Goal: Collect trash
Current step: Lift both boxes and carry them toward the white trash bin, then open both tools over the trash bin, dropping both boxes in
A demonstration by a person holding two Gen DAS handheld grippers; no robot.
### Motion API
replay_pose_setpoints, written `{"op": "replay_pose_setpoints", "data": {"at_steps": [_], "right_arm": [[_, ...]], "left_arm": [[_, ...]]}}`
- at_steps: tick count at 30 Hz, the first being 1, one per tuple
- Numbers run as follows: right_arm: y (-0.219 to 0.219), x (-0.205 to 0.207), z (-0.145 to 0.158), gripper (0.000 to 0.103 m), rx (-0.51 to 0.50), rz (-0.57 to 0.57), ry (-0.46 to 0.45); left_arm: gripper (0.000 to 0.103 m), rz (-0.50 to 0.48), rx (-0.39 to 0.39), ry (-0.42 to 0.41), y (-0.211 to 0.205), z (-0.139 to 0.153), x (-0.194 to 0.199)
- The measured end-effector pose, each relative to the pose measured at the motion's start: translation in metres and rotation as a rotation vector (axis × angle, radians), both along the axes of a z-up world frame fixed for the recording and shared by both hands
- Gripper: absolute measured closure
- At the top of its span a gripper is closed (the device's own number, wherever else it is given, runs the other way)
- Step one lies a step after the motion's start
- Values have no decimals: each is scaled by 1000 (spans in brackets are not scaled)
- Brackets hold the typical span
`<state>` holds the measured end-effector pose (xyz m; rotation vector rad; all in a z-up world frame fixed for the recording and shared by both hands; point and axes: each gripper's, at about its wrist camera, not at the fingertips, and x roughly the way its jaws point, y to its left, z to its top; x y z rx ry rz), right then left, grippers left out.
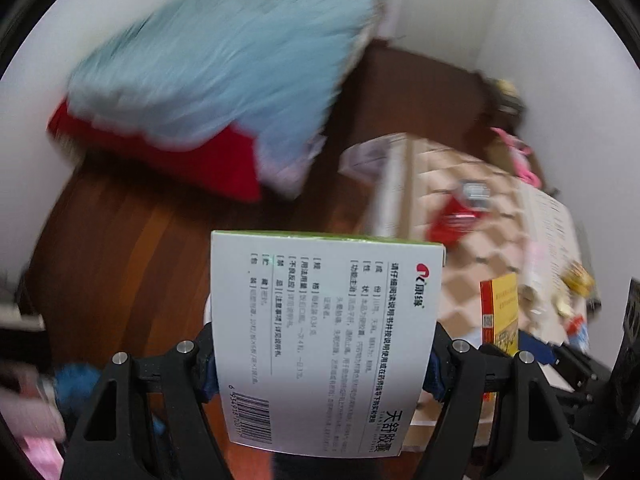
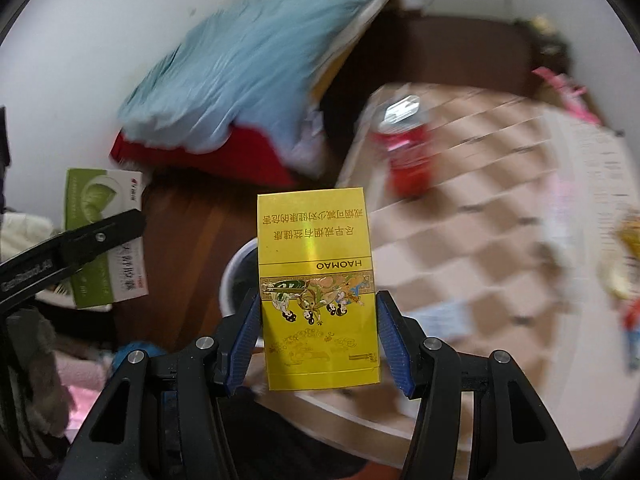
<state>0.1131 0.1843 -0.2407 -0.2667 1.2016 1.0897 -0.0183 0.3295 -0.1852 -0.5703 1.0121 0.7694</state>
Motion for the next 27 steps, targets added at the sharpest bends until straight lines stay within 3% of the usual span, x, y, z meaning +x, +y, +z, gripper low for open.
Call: {"op": "replay_pose_setpoints", "data": {"at_steps": [7, 13, 15, 16, 17, 20, 27], "right_arm": [[111, -36, -81, 45, -119, 94, 84], [176, -35, -128, 44, -186, 126, 121], [193, -34, -139, 44, -194, 135, 146], [198, -32, -143, 44, -193, 130, 162], [203, -30, -147, 43, -188, 132, 178], [210, -30, -150, 0, -189, 133, 190], [192, -45, -134, 0, -229, 165, 37]], "left_arm": [[31, 149, -277, -5, 98, -102, -38], [27, 213, -434, -32, 135, -149, -50], [1, 230, -466, -66, 141, -152, -63], [0, 243, -471, -86, 143, -153, -67], [0, 256, -471, -95, 148, -153, -79], [0, 293, -433, -76, 151, -149, -97], [0, 336, -140, 113, 119, -118, -122]]}}
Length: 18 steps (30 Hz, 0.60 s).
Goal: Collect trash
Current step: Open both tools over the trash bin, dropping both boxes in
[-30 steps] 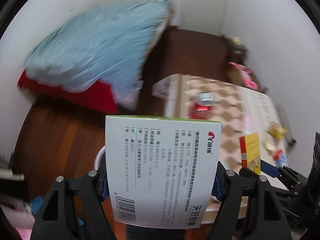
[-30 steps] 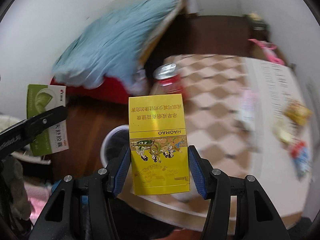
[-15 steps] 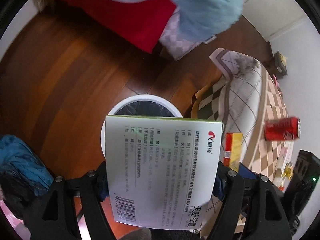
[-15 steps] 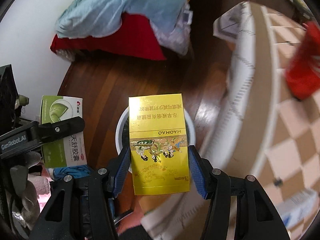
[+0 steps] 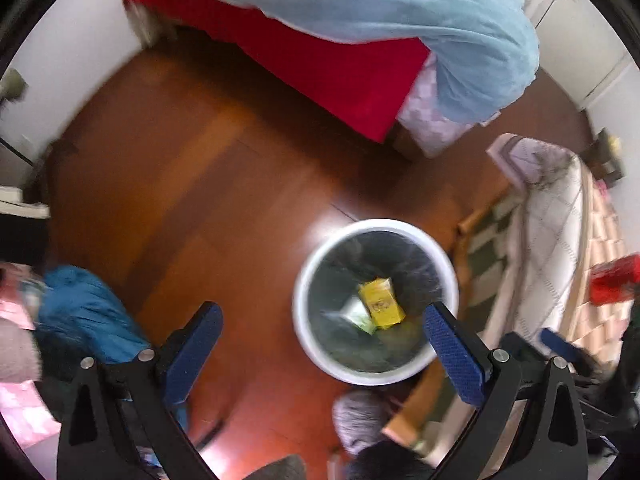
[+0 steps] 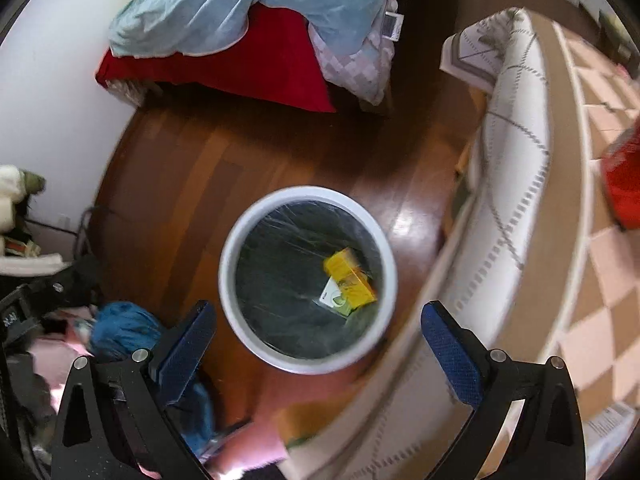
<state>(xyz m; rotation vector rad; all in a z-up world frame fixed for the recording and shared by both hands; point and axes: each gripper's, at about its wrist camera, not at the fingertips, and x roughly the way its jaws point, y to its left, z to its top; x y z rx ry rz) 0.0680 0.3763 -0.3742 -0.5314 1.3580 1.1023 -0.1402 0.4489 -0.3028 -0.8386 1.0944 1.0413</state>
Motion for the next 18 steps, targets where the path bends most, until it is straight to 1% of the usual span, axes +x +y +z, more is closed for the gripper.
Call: {"op": "replay_pose_setpoints", "data": {"at_steps": [4, 7, 12, 15, 18], "right_arm": [[-23, -13, 15, 0, -33, 27, -83], [-42, -19, 28, 0, -36, 36, -119], [-75, -29, 56, 0, -15, 42, -150], [-94, -33, 75, 0, 11, 46, -155], [-112, -36, 95, 0, 50, 51, -156]], "left_arm": [[0, -12, 58, 38, -29, 16, -5], [0, -23, 82, 53, -46, 26, -8], [0, -40, 118, 55, -76, 48, -10], [0, -49, 143, 45, -93, 64, -12], [0, -58, 162, 16, -109, 82, -14]]}}
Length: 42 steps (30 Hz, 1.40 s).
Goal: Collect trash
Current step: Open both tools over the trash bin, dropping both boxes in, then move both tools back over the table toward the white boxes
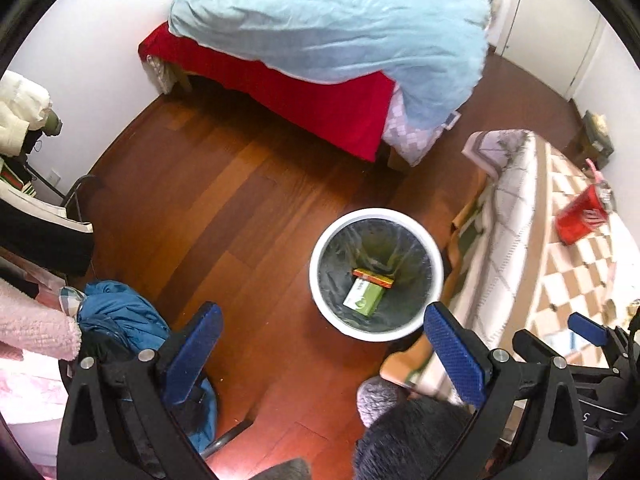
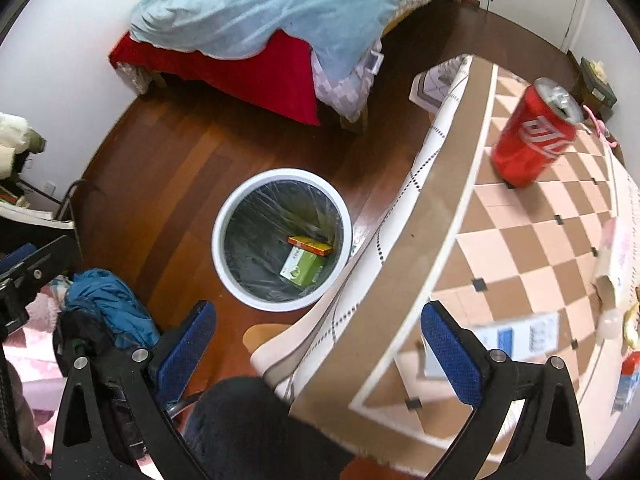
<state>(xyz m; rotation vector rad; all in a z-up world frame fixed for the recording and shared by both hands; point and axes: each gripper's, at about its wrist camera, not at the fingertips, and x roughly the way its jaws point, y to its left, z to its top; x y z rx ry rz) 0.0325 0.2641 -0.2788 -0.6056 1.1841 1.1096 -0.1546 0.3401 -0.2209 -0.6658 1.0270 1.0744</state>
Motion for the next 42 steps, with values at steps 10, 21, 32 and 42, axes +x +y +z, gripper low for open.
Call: {"op": "replay_pose_setpoints", "data": {"at_steps": [10, 21, 32, 42], "right_arm": [[-73, 5, 91, 0, 204, -41, 49], [-188, 80, 108, 0, 239, -287, 70], [-235, 157, -27, 11, 74, -504, 281], [-179, 129, -86, 58, 99, -450, 320]], "left_arm": [[0, -46, 145, -30, -61, 74, 3], [0, -173, 162, -42, -120, 61, 78], [0, -366, 124, 199, -140, -58, 187], [0, -386, 139, 352, -139, -105, 176]]}}
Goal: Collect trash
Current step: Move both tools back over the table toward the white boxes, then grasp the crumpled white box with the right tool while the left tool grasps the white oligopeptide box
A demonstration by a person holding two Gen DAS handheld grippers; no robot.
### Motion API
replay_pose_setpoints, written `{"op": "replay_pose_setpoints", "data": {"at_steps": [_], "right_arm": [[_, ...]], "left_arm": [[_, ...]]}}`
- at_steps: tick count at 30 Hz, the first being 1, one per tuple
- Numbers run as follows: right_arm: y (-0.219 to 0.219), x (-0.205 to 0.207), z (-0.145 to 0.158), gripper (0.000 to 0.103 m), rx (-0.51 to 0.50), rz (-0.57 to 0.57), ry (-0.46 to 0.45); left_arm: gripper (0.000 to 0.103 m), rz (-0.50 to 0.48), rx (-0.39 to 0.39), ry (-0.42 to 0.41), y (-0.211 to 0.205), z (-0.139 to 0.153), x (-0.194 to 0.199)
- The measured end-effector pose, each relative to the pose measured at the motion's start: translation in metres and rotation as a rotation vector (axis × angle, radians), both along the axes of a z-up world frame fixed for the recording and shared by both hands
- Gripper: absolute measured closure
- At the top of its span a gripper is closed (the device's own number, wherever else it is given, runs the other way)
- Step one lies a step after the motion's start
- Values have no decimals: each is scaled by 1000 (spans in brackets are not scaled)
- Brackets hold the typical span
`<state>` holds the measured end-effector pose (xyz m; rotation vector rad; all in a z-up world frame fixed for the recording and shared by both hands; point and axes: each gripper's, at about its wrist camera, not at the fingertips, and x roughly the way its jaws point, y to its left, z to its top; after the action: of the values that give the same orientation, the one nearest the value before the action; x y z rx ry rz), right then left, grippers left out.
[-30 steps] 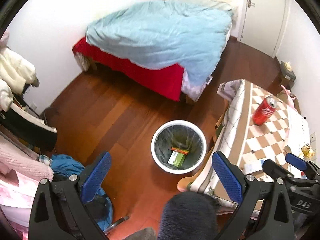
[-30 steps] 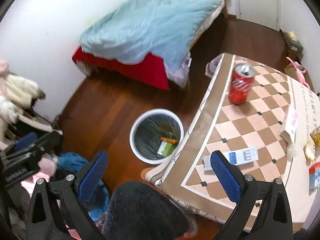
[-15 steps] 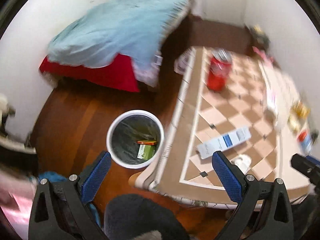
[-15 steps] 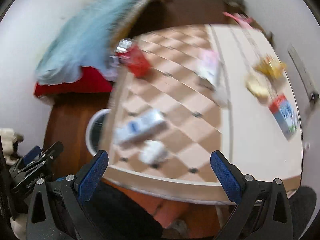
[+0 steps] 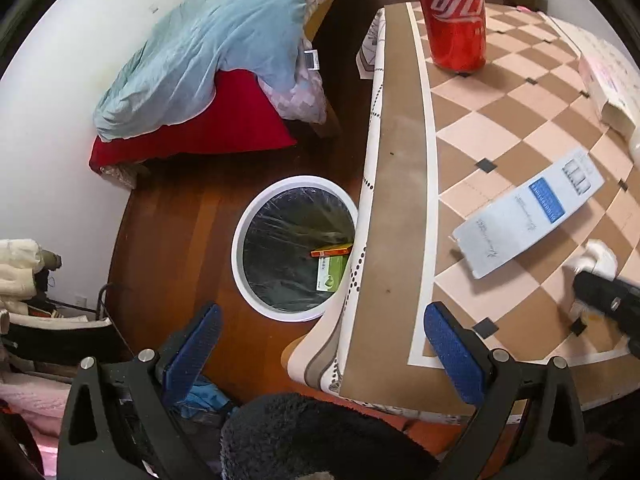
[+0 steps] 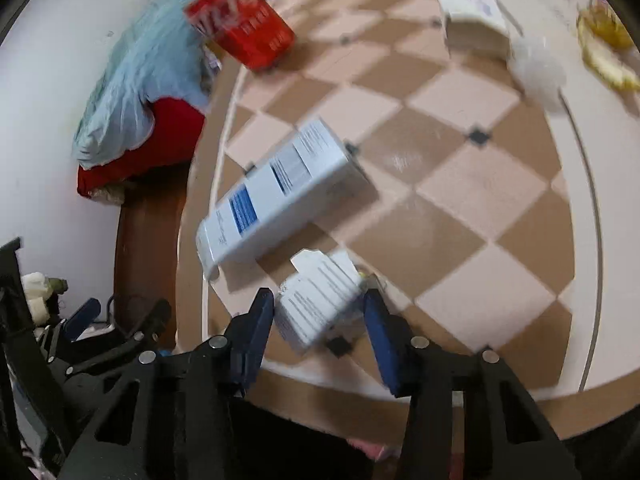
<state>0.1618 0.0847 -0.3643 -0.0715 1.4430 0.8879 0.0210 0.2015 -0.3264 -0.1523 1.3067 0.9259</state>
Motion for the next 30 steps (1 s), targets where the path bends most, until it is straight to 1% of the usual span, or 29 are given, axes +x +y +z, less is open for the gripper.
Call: {"op": "replay_pose_setpoints", "data": {"at_steps": [3, 5, 7, 8, 11, 13, 14, 18, 21, 22, 25, 26, 27, 28, 29, 30], "right_arm": [[-11, 3, 7, 59, 18, -9, -15], [-24, 11, 12, 59, 10, -25, -30], [-42, 23, 20, 59, -18, -45, -55], [-51, 31, 23, 59, -46, -53, -81], [-70, 50, 25, 59, -121, -81, -136], [-80, 61, 22, 59, -142, -106, -131], [-84, 66, 20, 59, -148, -118, -124], [-94, 74, 13, 59, -159, -135, -125], [-96, 74, 11, 59, -164, -124, -133], [-95, 74, 10, 59, -166, -121, -137], [-94, 74, 11, 59, -160, -119, -144], [-94, 74, 11, 59, -159, -118, -146], [-93, 74, 11, 59, -159, -118, -148], [-92, 74, 11, 59, -160, -114, -150], [-91, 74, 12, 59, -162, -111, -156], [-90, 73, 13, 59, -164, -108, -162]], "left_arm": [[0, -53, 6, -9, -4, 7, 10], [1, -122, 8, -19, -10, 15, 23], [1, -231, -10, -37, -21, 21, 43], [1, -289, -24, -37, -27, 22, 55], [1, -440, -85, 2, -44, 17, 90], [1, -522, -129, 41, -53, 8, 113], [1, -557, -149, 74, -56, -2, 123], [1, -610, -206, 164, -58, -28, 149], [2, -621, -212, 199, -63, -38, 152], [2, -618, -215, 192, -64, -37, 152], [16, -597, -265, 168, -64, -34, 149], [25, -592, -284, 158, -66, -33, 148], [38, -588, -308, 145, -67, -31, 147], [46, -588, -326, 135, -69, -30, 146], [61, -582, -320, 127, -72, -27, 145], [64, -574, -310, 129, -72, -26, 144]]}}
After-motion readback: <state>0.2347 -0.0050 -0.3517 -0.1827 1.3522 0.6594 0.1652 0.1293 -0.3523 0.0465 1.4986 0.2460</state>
